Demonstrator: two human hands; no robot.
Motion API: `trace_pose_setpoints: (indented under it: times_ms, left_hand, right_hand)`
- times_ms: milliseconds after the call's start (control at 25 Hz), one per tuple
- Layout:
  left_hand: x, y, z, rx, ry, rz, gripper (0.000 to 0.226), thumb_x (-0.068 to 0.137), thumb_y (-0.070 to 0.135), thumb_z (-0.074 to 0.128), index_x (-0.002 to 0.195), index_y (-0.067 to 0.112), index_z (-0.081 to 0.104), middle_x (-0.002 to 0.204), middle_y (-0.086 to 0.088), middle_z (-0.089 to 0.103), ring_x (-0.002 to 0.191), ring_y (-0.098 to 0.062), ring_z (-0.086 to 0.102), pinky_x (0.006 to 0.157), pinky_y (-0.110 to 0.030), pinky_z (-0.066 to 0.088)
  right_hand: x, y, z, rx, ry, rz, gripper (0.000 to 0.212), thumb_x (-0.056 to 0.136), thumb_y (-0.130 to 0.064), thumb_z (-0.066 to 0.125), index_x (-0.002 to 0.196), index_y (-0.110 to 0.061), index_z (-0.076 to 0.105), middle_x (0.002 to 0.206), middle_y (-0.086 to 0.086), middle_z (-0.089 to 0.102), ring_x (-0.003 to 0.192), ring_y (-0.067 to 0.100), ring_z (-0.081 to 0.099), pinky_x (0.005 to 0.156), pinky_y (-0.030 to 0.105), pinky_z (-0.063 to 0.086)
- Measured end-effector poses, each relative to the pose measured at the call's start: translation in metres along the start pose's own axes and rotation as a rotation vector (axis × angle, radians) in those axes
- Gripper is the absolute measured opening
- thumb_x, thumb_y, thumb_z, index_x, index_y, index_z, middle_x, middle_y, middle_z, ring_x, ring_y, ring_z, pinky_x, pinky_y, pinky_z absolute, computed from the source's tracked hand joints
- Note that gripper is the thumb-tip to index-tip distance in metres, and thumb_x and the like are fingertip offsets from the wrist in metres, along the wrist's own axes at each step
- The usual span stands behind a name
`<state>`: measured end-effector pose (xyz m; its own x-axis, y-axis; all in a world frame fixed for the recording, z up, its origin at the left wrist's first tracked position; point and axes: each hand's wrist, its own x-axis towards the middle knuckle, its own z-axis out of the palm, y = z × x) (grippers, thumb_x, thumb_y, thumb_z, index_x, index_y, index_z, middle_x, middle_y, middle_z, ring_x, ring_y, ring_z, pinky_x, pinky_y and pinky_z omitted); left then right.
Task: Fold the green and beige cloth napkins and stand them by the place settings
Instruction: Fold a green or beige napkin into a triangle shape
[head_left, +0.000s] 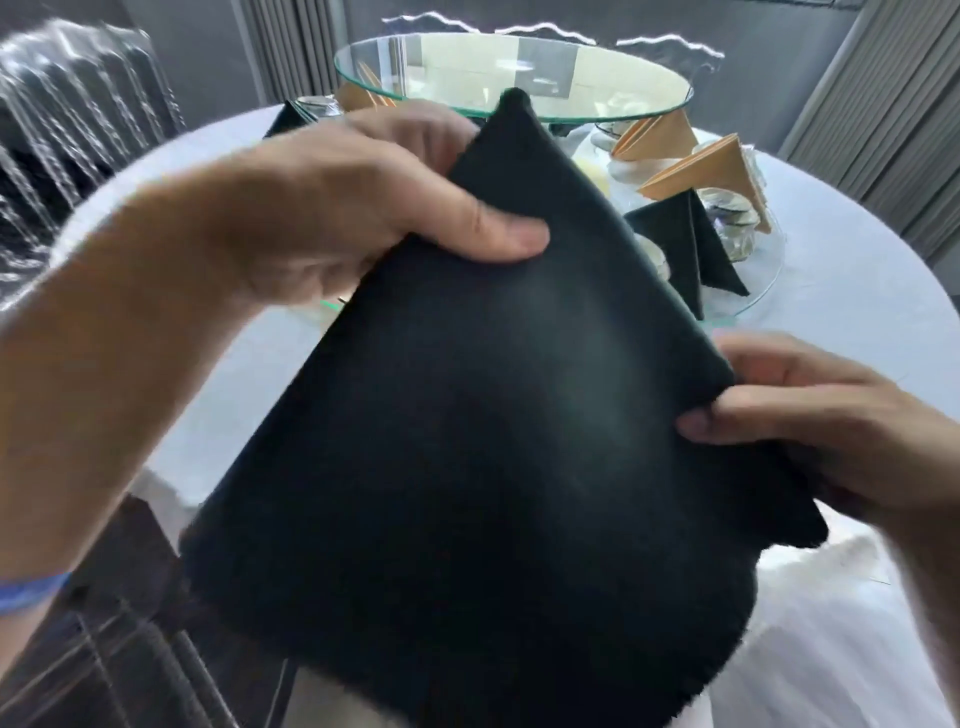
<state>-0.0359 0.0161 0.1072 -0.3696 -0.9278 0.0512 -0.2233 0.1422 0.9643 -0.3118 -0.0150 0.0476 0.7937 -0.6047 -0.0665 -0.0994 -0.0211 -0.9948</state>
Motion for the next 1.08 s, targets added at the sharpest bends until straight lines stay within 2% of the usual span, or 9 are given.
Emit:
trace_pose_setpoints:
  times_ms: [200,320,400,520,600,680,760,920,1080]
  left_hand:
    - [0.078,-0.082,-0.007,-0.078,-0.094,-0.385,0.009,0.087,0.007,0.065,0.093,0.005,0.072,0.092,-0.013,0.072,0.072,-0.019,0.071,0.071,-0.029,0.06]
    - [0.092,-0.147,-0.001,-0.024,-0.128,-0.548,0.026,0.085,0.02,0.073,0.103,0.003,0.066,0.1,-0.019,0.064,0.081,-0.024,0.065,0.077,-0.03,0.053]
    - [0.086,-0.173,-0.007,0.019,-0.11,-0.564,0.05,0.072,0.031,0.084,0.11,0.006,0.063,0.106,-0.013,0.059,0.091,-0.027,0.054,0.075,-0.031,0.043]
    - [0.063,-0.186,-0.019,0.057,-0.147,-0.55,0.025,0.088,0.011,0.07,0.112,0.004,0.07,0.108,-0.013,0.072,0.09,-0.026,0.064,0.068,-0.025,0.052]
    - [0.05,-0.19,-0.019,0.006,-0.148,-0.5,0.029,0.091,0.0,0.062,0.118,0.008,0.069,0.113,-0.015,0.072,0.095,-0.028,0.069,0.077,-0.032,0.057]
    - [0.051,-0.193,-0.017,-0.07,-0.042,-0.422,0.031,0.092,-0.003,0.062,0.119,0.008,0.069,0.114,-0.018,0.071,0.096,-0.029,0.069,0.085,-0.037,0.056]
    - [0.056,-0.192,-0.021,-0.013,0.043,-0.424,0.025,0.088,0.009,0.071,0.113,0.011,0.072,0.11,-0.017,0.072,0.09,-0.027,0.068,0.076,-0.033,0.056]
    - [0.047,-0.185,-0.041,0.266,-0.141,-0.568,0.013,0.084,0.015,0.077,0.097,0.017,0.076,0.085,-0.004,0.074,0.073,-0.017,0.064,0.057,-0.021,0.046]
    - [0.035,-0.197,-0.045,0.167,-0.125,-0.46,0.022,0.088,0.003,0.07,0.107,0.012,0.074,0.103,-0.008,0.076,0.087,-0.017,0.066,0.081,-0.037,0.041]
  right_hand:
    - [0.034,0.052,-0.016,0.007,0.218,0.241,0.033,0.084,0.006,0.051,0.09,-0.015,0.076,0.089,0.013,0.072,0.075,0.023,0.067,0.061,0.025,0.055]
    - [0.046,0.097,-0.027,-0.182,0.299,0.379,0.025,0.086,0.004,0.051,0.097,-0.004,0.072,0.089,0.02,0.07,0.08,0.028,0.063,0.069,0.032,0.05]
    - [0.048,0.109,-0.031,-0.252,0.334,0.406,0.022,0.086,0.001,0.053,0.098,-0.002,0.071,0.094,0.027,0.07,0.078,0.028,0.065,0.076,0.036,0.052]
    - [0.05,0.114,-0.041,-0.215,0.323,0.406,0.021,0.089,-0.001,0.056,0.103,-0.005,0.072,0.101,0.024,0.071,0.092,0.038,0.069,0.089,0.048,0.053]
    - [0.054,0.114,-0.047,-0.201,0.297,0.404,0.023,0.091,0.0,0.056,0.107,-0.005,0.072,0.103,0.02,0.073,0.098,0.04,0.068,0.092,0.05,0.053]
    - [0.061,0.113,-0.052,-0.181,0.331,0.371,0.023,0.091,0.001,0.057,0.108,-0.006,0.071,0.102,0.02,0.073,0.098,0.04,0.068,0.092,0.051,0.053]
    - [0.068,0.113,-0.057,-0.192,0.398,0.336,0.02,0.091,0.0,0.059,0.106,-0.006,0.071,0.102,0.021,0.072,0.094,0.038,0.068,0.091,0.052,0.053]
    - [0.068,0.111,-0.072,-0.342,0.398,0.391,0.011,0.09,-0.01,0.065,0.096,-0.006,0.074,0.096,0.017,0.074,0.079,0.025,0.067,0.07,0.033,0.054]
    - [0.071,0.108,-0.076,-0.316,0.355,0.447,0.011,0.086,-0.006,0.069,0.095,0.0,0.072,0.086,0.015,0.07,0.066,0.019,0.063,0.047,0.016,0.045]
